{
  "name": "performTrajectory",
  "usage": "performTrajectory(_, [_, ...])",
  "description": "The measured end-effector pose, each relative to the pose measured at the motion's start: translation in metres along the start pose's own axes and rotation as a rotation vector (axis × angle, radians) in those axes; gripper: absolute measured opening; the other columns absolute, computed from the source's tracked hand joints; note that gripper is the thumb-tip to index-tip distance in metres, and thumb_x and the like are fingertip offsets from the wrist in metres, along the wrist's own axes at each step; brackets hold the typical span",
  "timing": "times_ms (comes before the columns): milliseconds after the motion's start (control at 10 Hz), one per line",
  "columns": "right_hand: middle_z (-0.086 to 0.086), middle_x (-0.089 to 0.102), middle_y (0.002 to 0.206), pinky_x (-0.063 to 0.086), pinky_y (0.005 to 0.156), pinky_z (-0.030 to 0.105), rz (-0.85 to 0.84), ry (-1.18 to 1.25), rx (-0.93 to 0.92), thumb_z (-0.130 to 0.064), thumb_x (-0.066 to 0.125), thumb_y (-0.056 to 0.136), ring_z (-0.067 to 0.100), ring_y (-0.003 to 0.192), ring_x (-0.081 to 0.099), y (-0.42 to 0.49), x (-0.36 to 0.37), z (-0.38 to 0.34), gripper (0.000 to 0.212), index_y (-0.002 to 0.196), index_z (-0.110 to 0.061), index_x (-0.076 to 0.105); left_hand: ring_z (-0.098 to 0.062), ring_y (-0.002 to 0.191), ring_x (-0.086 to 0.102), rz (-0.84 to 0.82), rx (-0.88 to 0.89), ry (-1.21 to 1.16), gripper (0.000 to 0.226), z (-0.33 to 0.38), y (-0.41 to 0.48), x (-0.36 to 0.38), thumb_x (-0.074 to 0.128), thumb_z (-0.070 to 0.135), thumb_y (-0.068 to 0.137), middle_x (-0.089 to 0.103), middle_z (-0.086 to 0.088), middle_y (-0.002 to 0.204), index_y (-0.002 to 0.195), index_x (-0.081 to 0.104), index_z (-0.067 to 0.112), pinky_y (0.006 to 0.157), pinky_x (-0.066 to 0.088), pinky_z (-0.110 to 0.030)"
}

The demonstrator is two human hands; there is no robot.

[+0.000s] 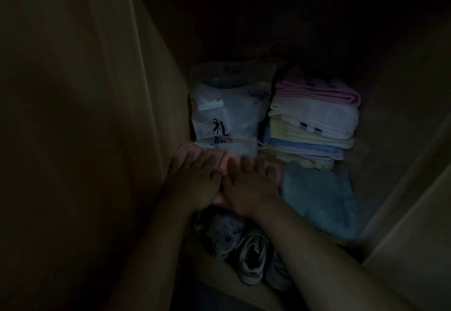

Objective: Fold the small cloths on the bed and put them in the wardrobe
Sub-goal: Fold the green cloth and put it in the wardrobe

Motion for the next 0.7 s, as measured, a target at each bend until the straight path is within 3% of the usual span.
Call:
performTrajectory(100, [0.016, 0.017, 0.164, 0.0, 0.117, 0.055, 0.244, -0.045, -0.04, -0.048, 0.021, 0.1, 0.04, 0.149, 0.01, -0.02, -0.033, 0.002, 0.062, 0.155, -0.019, 0.026, -0.019, 0.158, -0.006, 0.064, -0.01, -0.031, 0.063, 0.001, -0.001, -0.006, 0.011, 0.054, 0.101, -0.003, 0.009, 0.172, 0.161, 0.002, 0.038, 0.122, -0.004, -0.062])
performTrajectory(200, [0.011, 0.014, 0.166, 0.003, 0.116, 0.057, 0.312, -0.066, 0.154, -0.062, 0.017, 0.09, 0.038, 0.151, 0.005, -0.043, -0.043, 0.038, 0.076, 0.157, -0.028, 0.019, -0.018, 0.157, -0.005, 0.093, -0.046, -0.099, 0.072, 0.001, -0.001, -0.007, 0.01, 0.069, 0.091, -0.001, 0.015, 0.171, 0.159, 0.001, 0.046, 0.118, -0.01, -0.063])
performTrajectory(300, [0.004, -0.002, 0.168, -0.004, 0.115, 0.065, 0.094, -0.001, 0.295, -0.075, 0.01, 0.089, 0.04, 0.151, -0.006, -0.054, -0.013, 0.067, 0.081, 0.158, -0.033, 0.002, -0.021, 0.158, -0.005, 0.044, -0.079, -0.1, 0.078, 0.0, 0.0, 0.001, 0.009, 0.077, 0.086, -0.004, 0.017, 0.17, 0.157, -0.006, 0.05, 0.117, -0.012, -0.063])
performTrajectory(500, [0.007, -0.009, 0.168, -0.009, 0.111, 0.07, 0.049, -0.077, 0.334, -0.072, 0.001, 0.09, 0.043, 0.15, -0.009, -0.053, 0.006, 0.076, 0.083, 0.159, -0.027, -0.003, -0.024, 0.158, -0.002, 0.024, -0.085, -0.091, 0.078, 0.001, 0.005, 0.006, 0.01, 0.08, 0.083, -0.004, 0.017, 0.17, 0.155, -0.008, 0.054, 0.117, -0.006, -0.065])
performTrajectory(600, [0.006, -0.006, 0.168, -0.008, 0.113, 0.069, 0.048, -0.021, 0.327, -0.073, 0.004, 0.091, 0.042, 0.151, -0.008, -0.057, 0.002, 0.072, 0.082, 0.159, -0.028, 0.001, -0.021, 0.156, 0.01, 0.09, -0.037, -0.183, 0.069, 0.006, 0.0, -0.006, 0.022, 0.071, 0.092, 0.012, 0.017, 0.169, 0.157, 0.009, 0.051, 0.118, 0.001, -0.061])
performTrajectory(700, [0.005, 0.005, 0.168, 0.003, 0.118, 0.062, 0.209, 0.096, 0.321, -0.067, 0.017, 0.095, 0.037, 0.151, 0.003, -0.063, -0.024, 0.071, 0.072, 0.158, -0.032, 0.014, -0.026, 0.134, 0.05, 0.355, 0.028, -0.501, 0.049, -0.003, -0.01, -0.044, 0.035, 0.046, 0.095, 0.057, 0.0, 0.143, 0.139, 0.053, 0.037, 0.113, 0.034, -0.048])
Point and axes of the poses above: each hand's wrist, its own y-axis towards the middle knuckle, its own x-axis out of the palm, z = x × y, the point moved 9 cm from there along y, towards the middle knuckle
